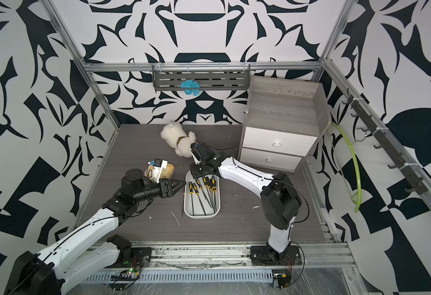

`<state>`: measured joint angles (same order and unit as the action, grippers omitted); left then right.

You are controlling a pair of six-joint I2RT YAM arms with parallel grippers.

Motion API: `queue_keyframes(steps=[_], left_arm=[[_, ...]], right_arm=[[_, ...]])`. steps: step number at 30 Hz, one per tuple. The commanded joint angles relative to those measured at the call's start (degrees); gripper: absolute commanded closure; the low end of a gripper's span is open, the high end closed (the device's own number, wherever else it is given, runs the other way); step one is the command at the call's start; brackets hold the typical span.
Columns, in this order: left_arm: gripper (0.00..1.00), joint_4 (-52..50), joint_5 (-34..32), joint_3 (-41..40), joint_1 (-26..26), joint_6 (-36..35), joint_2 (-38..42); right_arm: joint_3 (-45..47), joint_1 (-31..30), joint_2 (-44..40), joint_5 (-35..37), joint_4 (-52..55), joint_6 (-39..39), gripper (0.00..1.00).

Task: Take the file tool out of the storage box
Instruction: Pick up the file tool from the storage box.

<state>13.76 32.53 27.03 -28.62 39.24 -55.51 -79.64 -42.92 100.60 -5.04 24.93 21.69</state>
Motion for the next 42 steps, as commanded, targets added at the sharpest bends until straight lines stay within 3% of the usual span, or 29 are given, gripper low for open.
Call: queue_keyframes(steps=[1, 5, 8, 17, 23, 30, 34, 42], left_arm=[[0.28, 11.8, 5.8, -1.9, -1.3, 2.9, -3.0], [0.18, 12.4, 2.7, -2.3, -3.9, 2.9, -3.3], [0.17, 11.9, 2.0, -2.3, -4.6, 2.7, -3.0], [0.18, 12.6, 2.1, -1.7, -5.3, 4.0, -5.7], [0.26, 10.8, 0.9, -1.5, -5.4, 3.5, -6.3], [0.37, 11.5, 1.4, -0.9, -5.3, 4.3, -9.0], [0.72, 12.1, 1.5, -1.1, -5.4, 4.5, -9.3], [0.88, 11.6, 1.6, -0.7, -5.6, 4.7, -10.5]], right_arm=[[1.9, 1.7, -6.2, -4.8, -8.2, 5.4, 1.00], [6.1, 2.1, -11.2, -4.0, -15.2, 10.2, 1.00], [7.7, 2.1, -12.3, -4.5, -18.8, 13.3, 1.00], [9.7, 1.5, -10.3, -6.5, -28.6, 19.4, 1.00], [11.1, 1.1, -11.2, -5.6, -29.6, 19.6, 1.00], [13.4, 0.8, -11.8, -5.9, -31.9, 20.7, 1.00], [13.0, 0.4, -11.5, -5.6, -31.3, 20.0, 1.00], [15.6, 0.4, -12.2, -5.2, -33.8, 20.5, 1.00]])
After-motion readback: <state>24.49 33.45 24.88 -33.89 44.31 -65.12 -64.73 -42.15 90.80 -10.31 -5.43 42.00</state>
